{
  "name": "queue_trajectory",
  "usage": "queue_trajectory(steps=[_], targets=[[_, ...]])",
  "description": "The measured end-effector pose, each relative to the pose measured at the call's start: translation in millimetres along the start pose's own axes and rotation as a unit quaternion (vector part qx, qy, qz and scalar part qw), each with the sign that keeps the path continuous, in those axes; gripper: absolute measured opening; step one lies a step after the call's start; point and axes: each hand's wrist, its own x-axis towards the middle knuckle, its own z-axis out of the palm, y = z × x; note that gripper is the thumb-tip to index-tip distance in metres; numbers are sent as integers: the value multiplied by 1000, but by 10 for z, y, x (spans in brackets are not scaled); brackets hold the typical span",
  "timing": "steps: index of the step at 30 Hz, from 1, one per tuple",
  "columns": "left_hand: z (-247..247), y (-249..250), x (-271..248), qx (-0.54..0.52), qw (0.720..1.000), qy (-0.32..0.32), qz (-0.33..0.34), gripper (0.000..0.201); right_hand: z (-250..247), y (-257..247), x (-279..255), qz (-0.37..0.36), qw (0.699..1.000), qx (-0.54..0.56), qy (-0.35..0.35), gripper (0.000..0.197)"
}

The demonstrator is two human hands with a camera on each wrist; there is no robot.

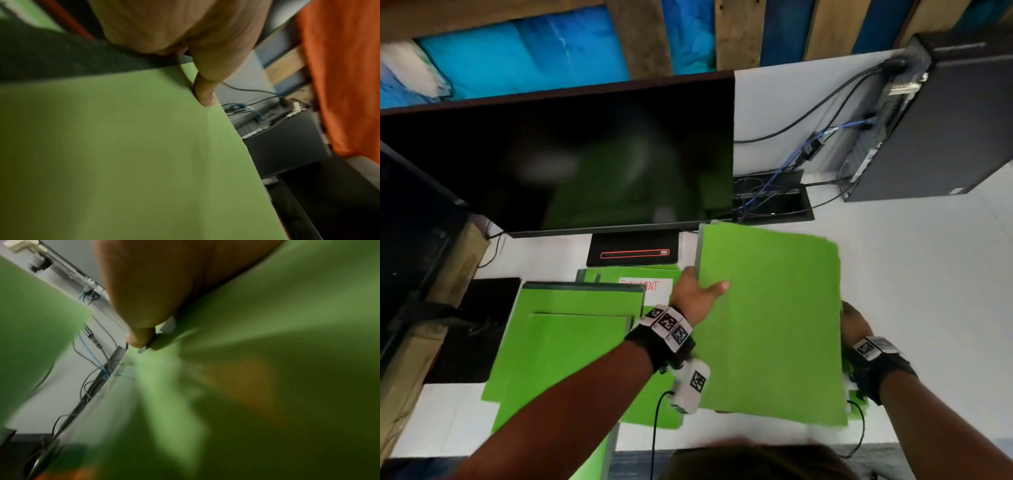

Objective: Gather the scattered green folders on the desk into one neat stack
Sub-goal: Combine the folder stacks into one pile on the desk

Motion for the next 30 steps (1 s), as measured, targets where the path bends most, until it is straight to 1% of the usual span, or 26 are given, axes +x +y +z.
queue_trajectory(steps=[2, 3, 5, 7, 8, 9, 11, 12, 14, 16, 17, 19, 20, 21, 22, 23, 25, 26, 28, 30], targets=[[93, -79, 54, 35, 997, 19, -62, 74, -13, -6, -15, 0, 1000, 11, -5, 59], [117, -93, 79, 49, 995, 24, -80, 78, -16, 8, -7, 6, 1000, 20, -7, 67], [149, -114, 129, 68, 993, 31, -88, 78, -30, 16, -32, 16, 998, 60, -18, 82], [169, -146, 182, 72, 993, 36, -81, 79, -45, 44, -41, 29, 992, 120, -29, 109], [189, -156, 206, 71, 994, 37, -74, 80, -58, 43, -57, 34, 989, 136, -36, 118], [215, -164, 229, 72, 995, 32, -66, 80, -68, 38, -65, 33, 988, 148, -44, 114], [276, -151, 255, 85, 995, 16, -48, 82, -98, -8, -95, 26, 986, 148, -67, 90], [308, -142, 266, 99, 994, 8, -40, 83, -109, -13, -88, 23, 987, 141, -79, 92], [359, -140, 289, 129, 991, -3, -29, 84, -113, -7, -78, 8, 988, 126, -90, 108], [378, -147, 298, 149, 988, -3, -26, 83, -101, 24, -61, -10, 988, 126, -88, 105], [380, -167, 302, 150, 988, -2, -26, 83, -89, 80, -24, -17, 988, 129, -88, 110], [386, -212, 308, 144, 989, 10, -26, 83, -58, 165, 37, -17, 988, 124, -89, 128], [410, -231, 304, 145, 989, 18, -23, 82, -57, 146, 23, -18, 989, 117, -90, 130], [452, -230, 287, 153, 988, 26, -18, 81, -59, 119, 16, -24, 989, 112, -92, 128], [509, -228, 256, 163, 986, 32, -13, 81, -63, 104, 7, -31, 989, 108, -92, 120], [566, -219, 223, 172, 984, 39, -8, 81, -59, 77, -10, -39, 988, 118, -89, 112], [654, -169, 154, 185, 982, 47, -3, 82, -53, 84, -3, -46, 983, 152, -89, 104], [664, -160, 134, 185, 982, 45, -5, 81, -51, 91, -5, -50, 982, 157, -94, 97], [587, -175, 143, 170, 985, 20, -4, 77, -32, 162, 51, -59, 985, 131, -97, 86], [339, -222, 193, 142, 990, -20, 16, 66, -19, 266, 133, -65, 989, 105, -80, 92]])
